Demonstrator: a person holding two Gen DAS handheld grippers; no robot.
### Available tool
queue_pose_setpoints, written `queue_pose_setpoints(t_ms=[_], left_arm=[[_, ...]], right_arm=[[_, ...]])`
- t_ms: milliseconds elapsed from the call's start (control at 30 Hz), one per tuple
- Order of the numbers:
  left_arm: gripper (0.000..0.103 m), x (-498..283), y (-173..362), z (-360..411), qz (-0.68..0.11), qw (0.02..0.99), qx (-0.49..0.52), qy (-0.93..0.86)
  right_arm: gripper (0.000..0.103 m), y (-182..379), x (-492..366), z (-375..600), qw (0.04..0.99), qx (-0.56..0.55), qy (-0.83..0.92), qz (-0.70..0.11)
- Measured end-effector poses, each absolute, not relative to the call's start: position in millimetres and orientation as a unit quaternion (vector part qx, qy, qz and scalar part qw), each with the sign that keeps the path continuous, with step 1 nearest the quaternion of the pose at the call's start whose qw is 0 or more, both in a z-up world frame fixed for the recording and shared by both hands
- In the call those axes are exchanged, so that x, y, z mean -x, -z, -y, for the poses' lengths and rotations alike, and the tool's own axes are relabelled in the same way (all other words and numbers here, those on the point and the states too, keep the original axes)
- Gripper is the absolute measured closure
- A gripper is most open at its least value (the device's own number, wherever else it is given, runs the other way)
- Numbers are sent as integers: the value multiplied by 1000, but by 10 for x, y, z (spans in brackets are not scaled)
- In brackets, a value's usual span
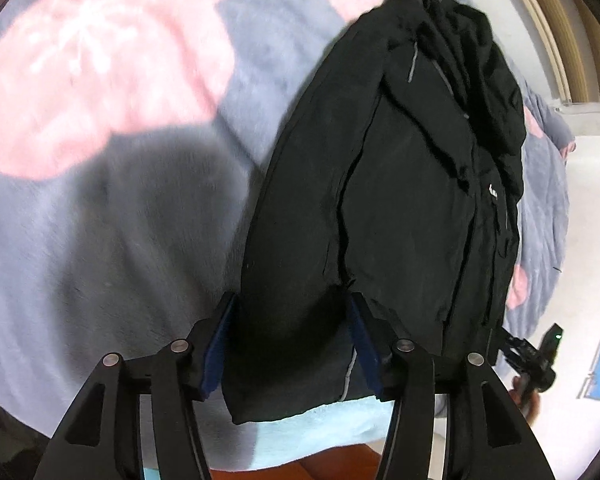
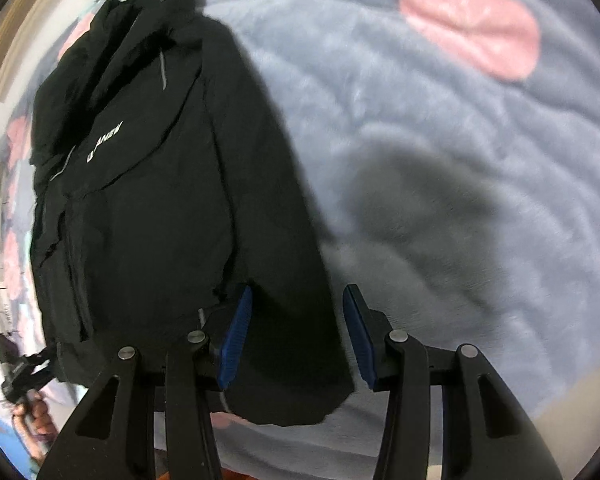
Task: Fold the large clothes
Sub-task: 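Grasp the jacket hem with both grippers side by side, then lift the hem with both grippers and fold it toward the hood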
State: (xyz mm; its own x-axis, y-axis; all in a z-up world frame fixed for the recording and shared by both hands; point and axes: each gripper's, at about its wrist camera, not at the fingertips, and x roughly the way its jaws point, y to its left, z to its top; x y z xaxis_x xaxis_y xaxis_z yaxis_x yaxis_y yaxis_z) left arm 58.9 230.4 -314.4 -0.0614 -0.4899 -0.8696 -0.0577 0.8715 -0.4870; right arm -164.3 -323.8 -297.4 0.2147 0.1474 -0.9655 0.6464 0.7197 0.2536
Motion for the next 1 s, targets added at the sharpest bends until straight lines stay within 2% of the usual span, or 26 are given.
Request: queue_pose_setpoints(t_ms=[400, 467, 633, 700, 733, 767, 833, 900, 1000], left_arm=[[43, -560, 3080, -2415, -697, 666, 214, 155], [40, -541, 3144, -2418, -705, 654, 221, 165], [40, -468, 3253, -2279, -710, 647, 218, 173], [40, -456, 3221, -2221, -705, 657, 207, 167], [42, -453, 3194, -2192, -702, 662, 201, 168], [58, -451, 3161, -2157, -698, 668, 193, 171], [83, -438, 3051, -2060, -689, 681, 167, 185], [88, -430, 2915, -1977, -677, 695, 144, 194], [88, -440, 2695, -1878, -657, 708, 141, 218]], right_arm=[[57, 2947, 1680, 2883, 713, -251, 136, -640], [54, 2962, 1690, 2850, 710, -255, 131, -643], [50, 3065, 1669, 2901, 702, -280, 133, -641], [55, 3051, 1635, 2867, 705, -267, 134, -644], [69, 3030, 1624, 2835, 708, -257, 131, -644], [83, 2978, 1589, 2769, 717, -236, 126, -644], [84, 2861, 1529, 2667, 731, -200, 125, -640], [85, 2742, 1504, 2606, 739, -181, 125, -636], [85, 2638, 1459, 2591, 746, -195, 111, -626]])
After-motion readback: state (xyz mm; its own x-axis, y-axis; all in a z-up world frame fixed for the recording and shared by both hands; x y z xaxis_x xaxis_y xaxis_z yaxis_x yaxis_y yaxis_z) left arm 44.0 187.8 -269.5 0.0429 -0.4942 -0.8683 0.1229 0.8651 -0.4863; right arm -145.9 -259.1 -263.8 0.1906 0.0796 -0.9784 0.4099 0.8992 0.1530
